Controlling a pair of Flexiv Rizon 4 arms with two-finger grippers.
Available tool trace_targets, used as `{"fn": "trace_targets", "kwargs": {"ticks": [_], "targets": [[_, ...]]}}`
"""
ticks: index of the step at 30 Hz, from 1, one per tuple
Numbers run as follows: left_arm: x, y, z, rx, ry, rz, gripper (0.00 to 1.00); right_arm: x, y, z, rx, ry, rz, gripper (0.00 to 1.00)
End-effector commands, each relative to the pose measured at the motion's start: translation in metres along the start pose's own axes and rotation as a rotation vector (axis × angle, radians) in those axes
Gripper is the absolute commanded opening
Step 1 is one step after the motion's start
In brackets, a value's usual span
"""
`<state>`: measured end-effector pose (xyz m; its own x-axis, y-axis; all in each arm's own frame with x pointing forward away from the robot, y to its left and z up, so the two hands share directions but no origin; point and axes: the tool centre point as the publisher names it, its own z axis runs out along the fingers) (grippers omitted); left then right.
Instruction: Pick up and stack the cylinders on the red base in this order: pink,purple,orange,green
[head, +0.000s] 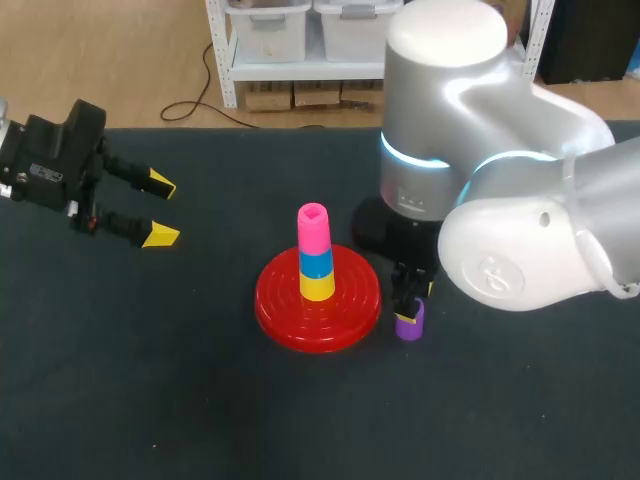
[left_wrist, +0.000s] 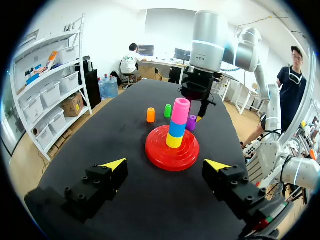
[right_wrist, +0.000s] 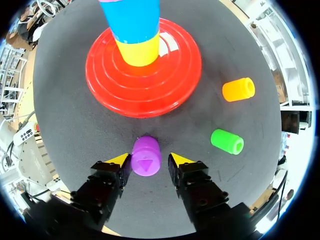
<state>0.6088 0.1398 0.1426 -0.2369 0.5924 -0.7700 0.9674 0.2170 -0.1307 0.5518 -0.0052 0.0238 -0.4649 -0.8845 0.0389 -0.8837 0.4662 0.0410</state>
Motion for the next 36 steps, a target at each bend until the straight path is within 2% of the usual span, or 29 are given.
{"fn": "trace_targets", "kwargs": {"ticks": [1, 5, 7, 8, 9, 14, 16, 22, 29, 36], "targets": [[0.001, 0.0, 0.0, -0.001, -0.003, 0.002, 1.0, 0.001, 0.002, 0.0, 0.002, -0.001, -0.005, 0.47], [0.001, 0.0, 0.0, -0.001, -0.003, 0.002, 1.0, 0.002, 0.004, -0.002, 0.003, -0.002, -0.011, 0.4], [0.001, 0.0, 0.0, -0.001, -0.003, 0.002, 1.0, 0.003, 0.004, -0.003, 0.003, 0.001, -0.013, 0.25], [0.001, 0.0, 0.0, -0.001, -0.003, 0.002, 1.0, 0.003, 0.004, -0.005, 0.004, 0.002, -0.014, 0.15], [0.001, 0.0, 0.0, -0.001, -0.003, 0.002, 1.0, 0.003, 0.003, -0.008, 0.005, 0.002, -0.014, 0.0], [0.001, 0.0, 0.0, -0.001, -0.003, 0.002, 1.0, 0.004, 0.002, -0.03, 0.015, 0.013, 0.001, 0.0], [0.001, 0.0, 0.0, -0.001, -0.003, 0.002, 1.0, 0.004, -0.001, -0.043, -0.006, 0.039, 0.018, 0.0], [0.001, 0.0, 0.0, -0.001, -0.003, 0.002, 1.0, -0.006, -0.007, -0.094, -0.017, 0.042, 0.057, 0.0], [0.001, 0.0, 0.0, -0.001, -0.003, 0.002, 1.0, -0.036, -0.007, -0.151, 0.004, 0.062, 0.033, 0.0], [0.001, 0.0, 0.0, -0.001, -0.003, 0.002, 1.0, -0.078, 0.008, -0.198, 0.087, 0.034, -0.057, 0.0]]}}
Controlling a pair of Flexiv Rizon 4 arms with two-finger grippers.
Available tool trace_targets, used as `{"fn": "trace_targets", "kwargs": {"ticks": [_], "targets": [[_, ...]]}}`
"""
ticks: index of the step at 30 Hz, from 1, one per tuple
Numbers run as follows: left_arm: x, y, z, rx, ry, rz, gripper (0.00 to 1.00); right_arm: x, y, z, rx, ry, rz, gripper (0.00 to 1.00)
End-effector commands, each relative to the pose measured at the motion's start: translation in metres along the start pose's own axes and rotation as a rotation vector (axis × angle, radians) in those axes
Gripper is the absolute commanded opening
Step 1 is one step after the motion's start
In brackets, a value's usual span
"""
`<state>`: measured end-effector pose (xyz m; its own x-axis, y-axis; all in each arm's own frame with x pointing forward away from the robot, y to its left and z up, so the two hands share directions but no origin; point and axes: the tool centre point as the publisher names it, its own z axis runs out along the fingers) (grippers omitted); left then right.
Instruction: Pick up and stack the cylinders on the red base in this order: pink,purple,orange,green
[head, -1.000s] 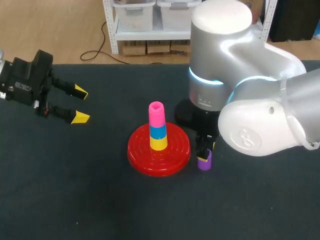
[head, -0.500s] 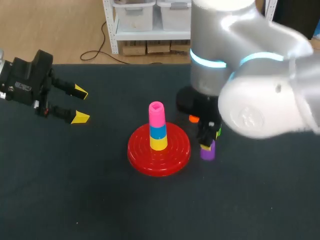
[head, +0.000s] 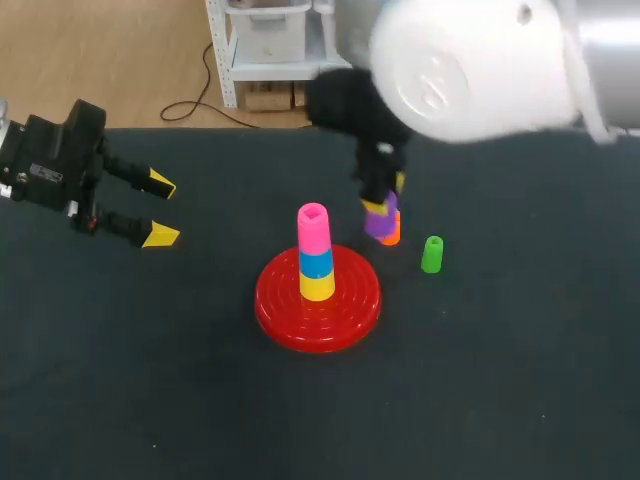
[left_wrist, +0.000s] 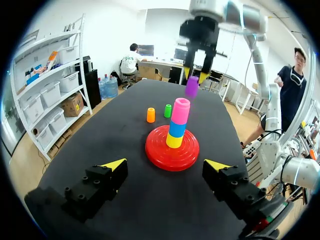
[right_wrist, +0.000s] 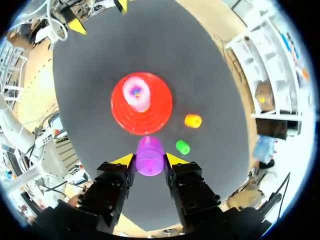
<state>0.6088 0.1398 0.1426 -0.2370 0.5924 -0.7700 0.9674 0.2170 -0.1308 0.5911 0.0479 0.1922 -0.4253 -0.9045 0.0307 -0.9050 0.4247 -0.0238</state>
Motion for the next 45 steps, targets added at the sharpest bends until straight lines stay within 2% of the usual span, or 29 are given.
{"fn": "trace_targets", "kwargs": {"ticks": [1, 6, 15, 45], "targets": [[0.001, 0.0, 0.0, -0.001, -0.003, 0.002, 1.0, -0.026, 0.01, -0.031, 0.028, 0.046, -0.021, 0.0], [0.001, 0.0, 0.0, -0.001, -0.003, 0.002, 1.0, -0.044, 0.019, -0.038, 0.036, 0.037, -0.049, 0.0], [0.001, 0.0, 0.0, -0.001, -0.003, 0.002, 1.0, -0.058, 0.022, -0.024, 0.021, 0.055, -0.061, 0.0], [0.001, 0.0, 0.0, -0.001, -0.003, 0.002, 1.0, -0.07, 0.019, -0.003, -0.004, 0.042, -0.044, 0.0]]}}
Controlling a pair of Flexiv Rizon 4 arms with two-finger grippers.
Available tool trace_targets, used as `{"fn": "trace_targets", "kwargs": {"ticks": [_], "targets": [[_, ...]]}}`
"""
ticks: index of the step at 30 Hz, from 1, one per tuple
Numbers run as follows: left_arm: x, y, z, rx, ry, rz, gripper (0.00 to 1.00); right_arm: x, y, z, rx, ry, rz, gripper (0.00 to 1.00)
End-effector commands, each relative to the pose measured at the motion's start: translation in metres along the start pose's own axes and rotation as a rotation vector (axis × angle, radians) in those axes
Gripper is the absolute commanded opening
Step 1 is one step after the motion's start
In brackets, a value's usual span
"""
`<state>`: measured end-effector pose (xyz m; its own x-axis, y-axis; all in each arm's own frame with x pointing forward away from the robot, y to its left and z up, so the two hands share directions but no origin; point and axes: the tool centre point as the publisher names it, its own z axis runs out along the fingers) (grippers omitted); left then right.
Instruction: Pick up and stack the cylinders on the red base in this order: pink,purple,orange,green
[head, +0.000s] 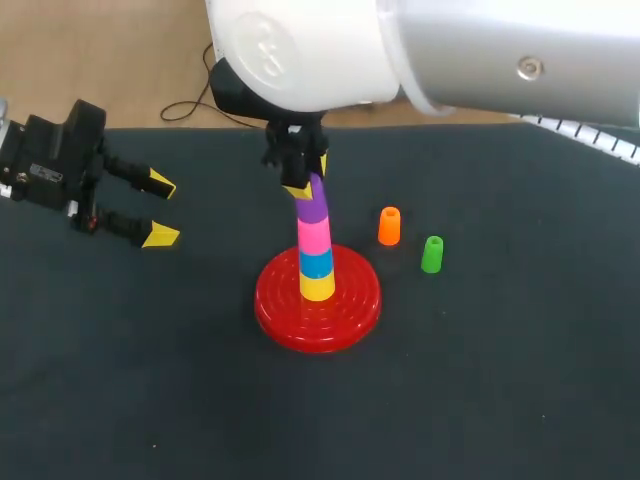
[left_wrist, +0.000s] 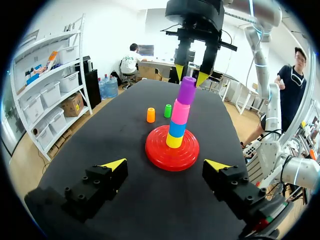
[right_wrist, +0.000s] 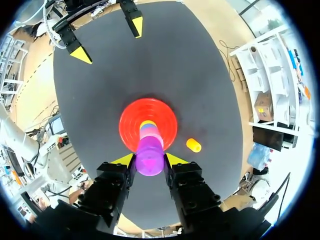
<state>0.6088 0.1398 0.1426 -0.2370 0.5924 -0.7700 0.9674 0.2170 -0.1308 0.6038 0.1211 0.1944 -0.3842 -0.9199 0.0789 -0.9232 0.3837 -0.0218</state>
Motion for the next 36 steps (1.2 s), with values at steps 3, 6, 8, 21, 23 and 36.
{"fn": "trace_targets", "kwargs": {"ticks": [3, 6, 8, 21, 23, 36], "targets": [[0.001, 0.0, 0.0, -0.001, -0.003, 0.002, 1.0, 0.002, 0.0, 0.005, -0.008, -0.007, 0.003, 0.0], [0.001, 0.0, 0.0, -0.001, -0.003, 0.002, 1.0, 0.003, -0.001, 0.006, -0.012, -0.009, 0.01, 0.0], [0.001, 0.0, 0.0, -0.001, -0.003, 0.002, 1.0, 0.003, -0.002, 0.006, -0.013, -0.022, 0.018, 0.0], [0.001, 0.0, 0.0, -0.001, -0.003, 0.002, 1.0, 0.003, -0.005, 0.007, -0.016, -0.034, 0.019, 0.0], [0.001, 0.0, 0.0, -0.001, -0.003, 0.002, 1.0, 0.003, -0.004, 0.009, -0.02, -0.035, 0.019, 0.0], [0.001, 0.0, 0.0, -0.001, -0.003, 0.002, 1.0, 0.006, 0.003, 0.024, -0.039, -0.036, 0.016, 0.0]]}}
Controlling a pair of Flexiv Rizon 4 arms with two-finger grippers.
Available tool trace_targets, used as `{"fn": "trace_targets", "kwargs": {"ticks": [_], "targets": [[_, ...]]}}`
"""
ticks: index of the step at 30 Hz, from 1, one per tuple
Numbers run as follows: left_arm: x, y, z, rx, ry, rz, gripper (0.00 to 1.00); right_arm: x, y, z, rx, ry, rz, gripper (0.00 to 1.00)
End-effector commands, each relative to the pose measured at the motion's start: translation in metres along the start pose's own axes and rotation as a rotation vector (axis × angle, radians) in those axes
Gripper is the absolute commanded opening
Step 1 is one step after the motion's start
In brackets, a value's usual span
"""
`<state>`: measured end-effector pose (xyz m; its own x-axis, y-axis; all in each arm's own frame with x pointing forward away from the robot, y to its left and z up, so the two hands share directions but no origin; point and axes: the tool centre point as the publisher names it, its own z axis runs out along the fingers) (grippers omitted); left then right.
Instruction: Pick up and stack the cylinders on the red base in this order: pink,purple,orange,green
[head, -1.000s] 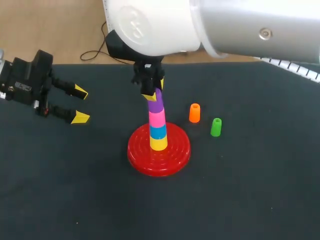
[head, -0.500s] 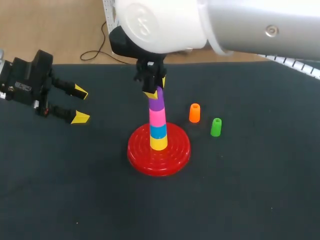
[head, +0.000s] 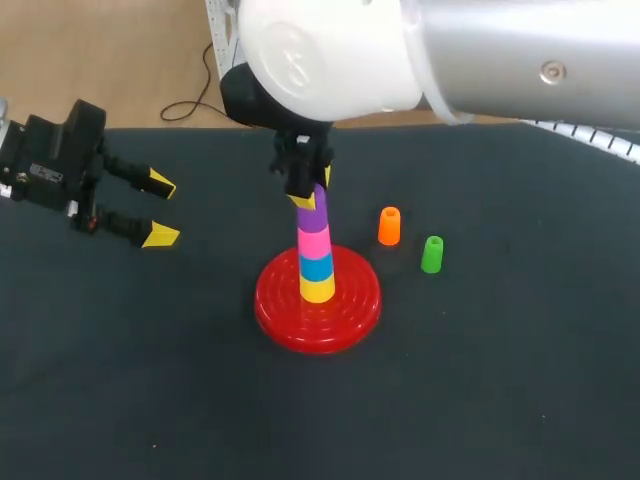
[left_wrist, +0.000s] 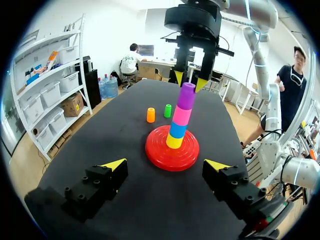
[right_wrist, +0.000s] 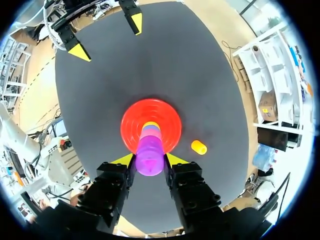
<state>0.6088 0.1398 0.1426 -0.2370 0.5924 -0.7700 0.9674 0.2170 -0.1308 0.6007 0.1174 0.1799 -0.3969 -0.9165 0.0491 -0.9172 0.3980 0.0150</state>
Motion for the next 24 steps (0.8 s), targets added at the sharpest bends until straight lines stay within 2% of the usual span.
{"fn": "trace_targets", "kwargs": {"ticks": [1, 5, 6, 7, 8, 9, 13, 17, 20, 24], "targets": [[0.001, 0.0, 0.0, -0.001, -0.003, 0.002, 1.0, 0.003, 0.002, 0.01, -0.003, -0.006, 0.003, 0.0], [0.001, 0.0, 0.0, -0.001, -0.003, 0.002, 1.0, 0.004, 0.002, 0.005, 0.0, -0.027, 0.003, 0.0], [0.001, 0.0, 0.0, -0.001, -0.003, 0.002, 1.0, 0.005, 0.002, 0.001, 0.0, -0.04, 0.001, 0.05], [0.001, 0.0, 0.0, -0.001, -0.003, 0.002, 1.0, 0.006, 0.001, -0.004, 0.0, -0.056, 0.002, 0.38], [0.001, 0.0, 0.0, -0.001, -0.003, 0.002, 1.0, 0.007, -0.001, -0.011, 0.004, -0.068, 0.004, 0.86], [0.001, 0.0, 0.0, -0.001, -0.003, 0.002, 1.0, 0.008, -0.003, -0.018, 0.004, -0.085, 0.013, 1.0], [0.001, 0.0, 0.0, -0.001, -0.003, 0.002, 1.0, 0.015, -0.018, -0.046, 0.014, -0.151, 0.058, 1.0], [0.001, 0.0, 0.0, -0.001, -0.003, 0.002, 1.0, 0.025, -0.045, -0.062, 0.036, -0.205, 0.152, 1.0], [0.001, 0.0, 0.0, -0.001, -0.003, 0.002, 1.0, 0.03, -0.071, -0.054, 0.051, -0.182, 0.239, 1.0], [0.001, 0.0, 0.0, -0.001, -0.003, 0.002, 1.0, 0.041, -0.103, -0.026, 0.044, -0.154, 0.336, 1.0]]}}
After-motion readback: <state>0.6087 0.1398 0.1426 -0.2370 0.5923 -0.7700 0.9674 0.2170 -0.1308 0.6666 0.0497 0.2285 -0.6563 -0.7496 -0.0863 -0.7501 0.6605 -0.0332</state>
